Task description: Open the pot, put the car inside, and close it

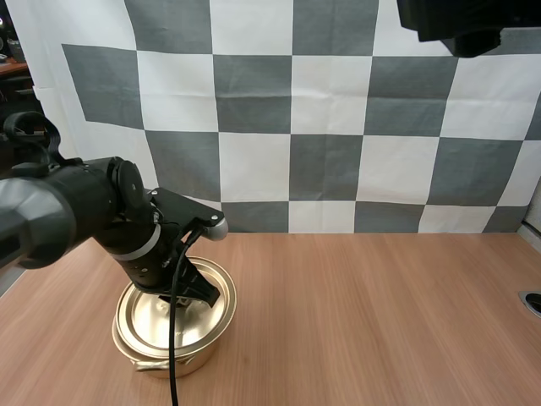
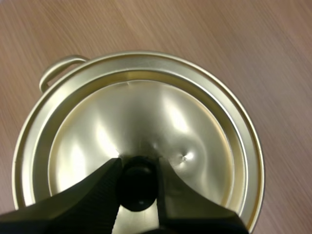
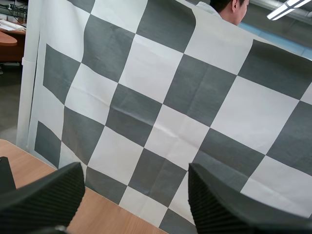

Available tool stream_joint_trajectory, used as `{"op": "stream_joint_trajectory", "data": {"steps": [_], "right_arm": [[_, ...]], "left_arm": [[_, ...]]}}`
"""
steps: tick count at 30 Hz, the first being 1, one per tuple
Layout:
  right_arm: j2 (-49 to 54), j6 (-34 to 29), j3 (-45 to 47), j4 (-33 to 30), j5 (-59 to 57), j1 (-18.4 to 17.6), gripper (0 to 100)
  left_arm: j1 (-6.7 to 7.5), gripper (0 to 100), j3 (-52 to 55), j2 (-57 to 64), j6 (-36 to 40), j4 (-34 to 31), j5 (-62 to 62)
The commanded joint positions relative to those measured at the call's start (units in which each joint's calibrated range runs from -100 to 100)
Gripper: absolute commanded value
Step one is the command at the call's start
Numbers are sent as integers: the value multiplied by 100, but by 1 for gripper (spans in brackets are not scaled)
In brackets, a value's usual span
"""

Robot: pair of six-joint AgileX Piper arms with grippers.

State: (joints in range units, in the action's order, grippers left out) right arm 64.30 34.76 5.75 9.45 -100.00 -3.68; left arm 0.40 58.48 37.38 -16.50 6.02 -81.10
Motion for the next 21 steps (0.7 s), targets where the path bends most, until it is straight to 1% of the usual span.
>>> {"op": "stream_joint_trajectory", "data": {"steps": [1, 11, 21], "right_arm": [[2, -4, 0, 5, 0, 1, 100], [2, -4, 0, 5, 0, 1, 100], [13, -4, 0, 5, 0, 1, 100]], "left_arm": [[-1, 0, -3, -1, -2, -29, -24], [-1, 0, -3, -1, -2, -68, 300], [-1, 0, -3, -426, 17, -68, 367]]}}
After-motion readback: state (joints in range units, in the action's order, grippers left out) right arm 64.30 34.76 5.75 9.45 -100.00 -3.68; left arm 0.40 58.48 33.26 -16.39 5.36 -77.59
